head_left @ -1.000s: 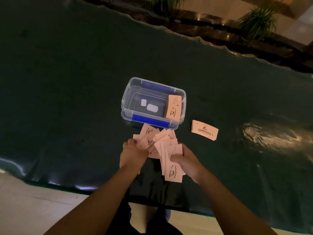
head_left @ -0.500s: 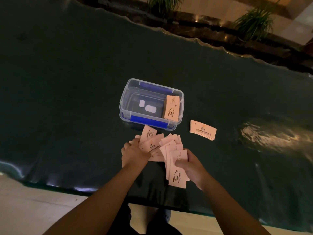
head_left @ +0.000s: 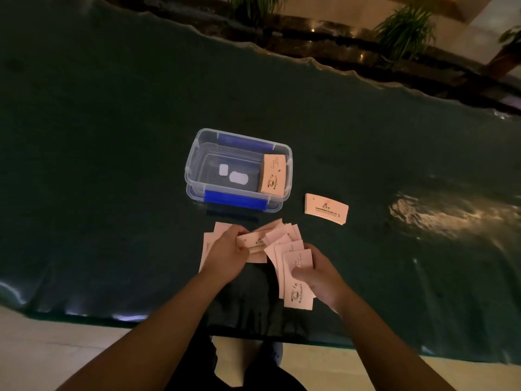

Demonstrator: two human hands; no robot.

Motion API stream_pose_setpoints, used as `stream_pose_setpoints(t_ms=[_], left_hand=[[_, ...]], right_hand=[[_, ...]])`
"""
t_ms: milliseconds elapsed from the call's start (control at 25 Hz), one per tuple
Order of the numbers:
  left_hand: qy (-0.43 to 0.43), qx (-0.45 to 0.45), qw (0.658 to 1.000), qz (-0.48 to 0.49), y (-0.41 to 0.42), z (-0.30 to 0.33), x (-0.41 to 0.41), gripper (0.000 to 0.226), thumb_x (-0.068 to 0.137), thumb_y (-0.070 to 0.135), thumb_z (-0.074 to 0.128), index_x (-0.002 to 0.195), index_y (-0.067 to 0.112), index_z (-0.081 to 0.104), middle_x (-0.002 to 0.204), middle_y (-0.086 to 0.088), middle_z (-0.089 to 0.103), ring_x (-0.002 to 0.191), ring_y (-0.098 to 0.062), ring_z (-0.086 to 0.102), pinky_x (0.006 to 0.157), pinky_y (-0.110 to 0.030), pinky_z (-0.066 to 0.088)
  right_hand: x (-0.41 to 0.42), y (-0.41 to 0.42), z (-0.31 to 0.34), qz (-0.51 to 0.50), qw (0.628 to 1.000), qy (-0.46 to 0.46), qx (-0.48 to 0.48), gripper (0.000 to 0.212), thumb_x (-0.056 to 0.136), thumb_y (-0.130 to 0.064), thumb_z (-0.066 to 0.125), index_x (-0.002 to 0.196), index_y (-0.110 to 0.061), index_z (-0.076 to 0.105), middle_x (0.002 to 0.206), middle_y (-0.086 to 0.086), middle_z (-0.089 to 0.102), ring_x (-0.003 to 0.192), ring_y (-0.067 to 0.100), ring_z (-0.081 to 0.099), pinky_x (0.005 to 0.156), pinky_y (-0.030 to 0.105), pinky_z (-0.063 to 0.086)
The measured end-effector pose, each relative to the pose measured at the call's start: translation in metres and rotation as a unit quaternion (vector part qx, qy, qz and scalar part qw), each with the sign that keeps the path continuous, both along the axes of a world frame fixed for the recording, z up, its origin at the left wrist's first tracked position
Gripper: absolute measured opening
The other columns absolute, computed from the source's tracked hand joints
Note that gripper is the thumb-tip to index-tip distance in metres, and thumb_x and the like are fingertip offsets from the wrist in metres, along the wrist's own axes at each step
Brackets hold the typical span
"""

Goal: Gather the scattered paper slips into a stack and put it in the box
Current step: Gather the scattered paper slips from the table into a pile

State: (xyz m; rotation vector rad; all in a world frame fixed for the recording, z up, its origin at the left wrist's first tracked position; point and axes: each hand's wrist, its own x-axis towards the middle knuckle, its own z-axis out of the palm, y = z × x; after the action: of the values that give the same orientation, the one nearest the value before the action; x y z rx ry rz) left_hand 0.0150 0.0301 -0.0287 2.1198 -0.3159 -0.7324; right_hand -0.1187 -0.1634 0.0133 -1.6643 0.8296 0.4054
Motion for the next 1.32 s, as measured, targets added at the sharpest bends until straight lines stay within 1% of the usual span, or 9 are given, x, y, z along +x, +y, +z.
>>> stream_pose_setpoints(t_ms=[240,360,480,600,760,920,1040,1200,1320], left_hand=[[0.089,-0.021,0.992,-0.085,0.002,0.008,-0.002,0.035,0.093,0.018,0.063,0.117,0.042,0.054,0.126,0.009,0.062,0.112,-0.012,0.058,0.093,-0.033,0.050],[0.156,-0.025,0.985,-0.073,0.005,0.007,-0.006,0.042,0.091,0.014,0.063,0.121,0.040,0.053,0.129,0.006,0.062,0.118,-0.018,0.059,0.102,-0.050,0.052],[0.199,-0.031,0.977,-0.065,0.009,0.001,-0.012,0.049,0.091,0.007,0.066,0.128,0.037,0.056,0.130,0.008,0.064,0.119,-0.016,0.059,0.102,-0.046,0.052],[0.199,-0.057,0.977,-0.049,0.009,-0.003,-0.020,0.039,0.094,0.016,0.067,0.125,0.038,0.060,0.122,0.014,0.066,0.114,-0.011,0.061,0.090,-0.033,0.050],[0.096,-0.045,0.994,-0.011,0.017,-0.007,-0.023,0.030,0.094,0.018,0.068,0.120,0.031,0.061,0.120,0.015,0.062,0.117,-0.013,0.058,0.083,-0.019,0.044],[-0.115,0.119,0.984,-0.072,0.033,-0.009,-0.002,0.058,0.086,0.017,0.067,0.141,0.027,0.051,0.144,0.004,0.051,0.137,-0.019,0.037,0.113,-0.039,0.036],[-0.159,0.211,0.947,-0.185,0.030,-0.006,0.016,0.080,0.082,0.028,0.072,0.154,0.029,0.036,0.154,0.001,0.043,0.143,-0.024,0.030,0.116,-0.050,0.030],[-0.223,0.297,0.894,-0.250,0.023,-0.006,0.015,0.078,0.082,0.049,0.071,0.150,0.027,0.040,0.149,-0.005,0.047,0.136,-0.028,0.039,0.112,-0.053,0.033],[-0.172,0.303,0.920,-0.182,0.032,-0.005,0.001,0.076,0.082,0.066,0.063,0.143,0.025,0.047,0.143,-0.004,0.052,0.131,-0.025,0.047,0.109,-0.048,0.041]], right_hand=[[0.002,0.001,0.009,0.150,0.985,0.017,-0.083,0.057,0.073,-0.021,0.078,0.107,-0.060,0.055,0.102,-0.028,0.068,0.094,0.006,0.069,0.059,0.017,0.056],[0.008,0.003,0.007,0.205,0.970,0.004,-0.131,0.060,0.071,-0.028,0.079,0.116,-0.056,0.051,0.120,-0.026,0.055,0.111,0.009,0.061,0.074,0.021,0.059],[0.008,0.005,0.004,0.241,0.958,0.027,-0.151,0.072,0.068,-0.035,0.077,0.129,-0.054,0.044,0.129,-0.019,0.047,0.122,0.014,0.049,0.090,0.034,0.059],[0.007,0.010,0.000,0.239,0.959,0.077,-0.133,0.071,0.068,-0.038,0.076,0.128,-0.059,0.042,0.117,-0.021,0.060,0.120,0.023,0.049,0.096,0.051,0.057],[0.012,0.015,-0.002,0.183,0.979,0.073,-0.053,0.066,0.073,-0.022,0.080,0.127,-0.046,0.049,0.118,-0.014,0.067,0.108,0.015,0.066,0.082,0.037,0.062],[0.016,0.014,-0.008,0.056,0.997,0.049,0.007,0.054,0.088,-0.005,0.069,0.137,-0.022,0.053,0.120,0.001,0.071,0.108,0.020,0.068,0.081,0.036,0.055],[0.018,0.022,-0.014,-0.068,0.994,0.045,0.078,0.041,0.100,-0.010,0.059,0.139,-0.022,0.052,0.127,0.010,0.070,0.114,0.029,0.068,0.087,0.044,0.054],[0.023,0.040,-0.023,-0.206,0.964,0.045,0.165,0.029,0.105,-0.019,0.051,0.133,-0.020,0.058,0.120,0.020,0.073,0.111,0.035,0.071,0.086,0.047,0.056],[0.028,0.054,-0.029,-0.246,0.949,0.039,0.194,0.026,0.103,-0.017,0.051,0.126,-0.019,0.064,0.108,0.017,0.080,0.109,0.035,0.073,0.081,0.047,0.057]])
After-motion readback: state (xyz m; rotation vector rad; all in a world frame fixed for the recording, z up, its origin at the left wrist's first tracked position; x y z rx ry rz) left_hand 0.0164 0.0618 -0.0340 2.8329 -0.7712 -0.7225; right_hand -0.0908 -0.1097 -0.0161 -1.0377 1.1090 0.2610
